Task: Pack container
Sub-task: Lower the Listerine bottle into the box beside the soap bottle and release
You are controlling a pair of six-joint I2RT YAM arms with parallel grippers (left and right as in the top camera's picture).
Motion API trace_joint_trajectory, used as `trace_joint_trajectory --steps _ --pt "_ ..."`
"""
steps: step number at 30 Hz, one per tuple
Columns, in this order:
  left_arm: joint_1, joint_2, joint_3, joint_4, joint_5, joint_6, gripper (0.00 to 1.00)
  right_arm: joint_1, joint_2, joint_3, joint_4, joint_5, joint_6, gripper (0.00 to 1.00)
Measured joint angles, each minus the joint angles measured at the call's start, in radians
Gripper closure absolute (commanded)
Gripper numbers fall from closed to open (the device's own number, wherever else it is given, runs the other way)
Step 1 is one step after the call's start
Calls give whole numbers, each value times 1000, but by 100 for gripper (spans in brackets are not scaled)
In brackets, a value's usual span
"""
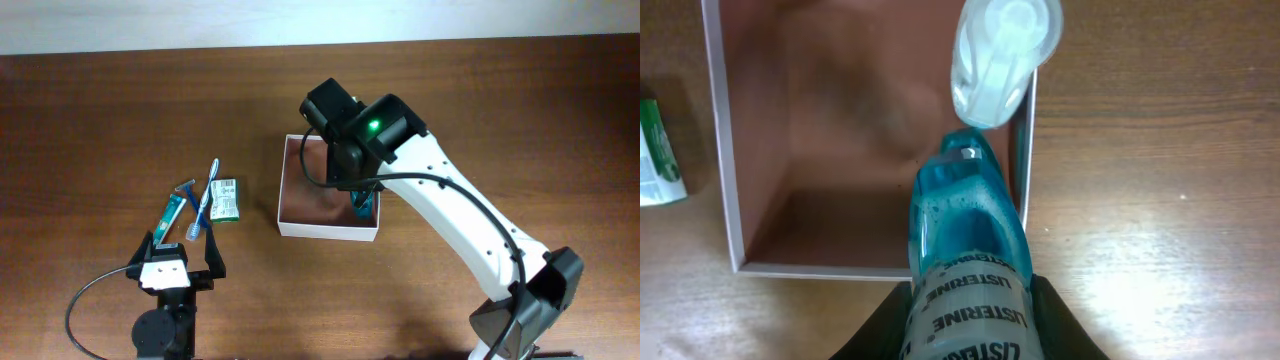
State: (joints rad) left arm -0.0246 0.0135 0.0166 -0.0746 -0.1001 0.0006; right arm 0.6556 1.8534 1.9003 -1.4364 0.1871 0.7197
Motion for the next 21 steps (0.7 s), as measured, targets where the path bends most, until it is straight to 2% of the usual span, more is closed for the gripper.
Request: trace_joint_trajectory --steps 9,21 --pt "0 0 0 0 0 0 1 0 1 -138 77 0 34 74" --pt "0 0 0 0 0 0 1 0 1 -145 84 0 60 74"
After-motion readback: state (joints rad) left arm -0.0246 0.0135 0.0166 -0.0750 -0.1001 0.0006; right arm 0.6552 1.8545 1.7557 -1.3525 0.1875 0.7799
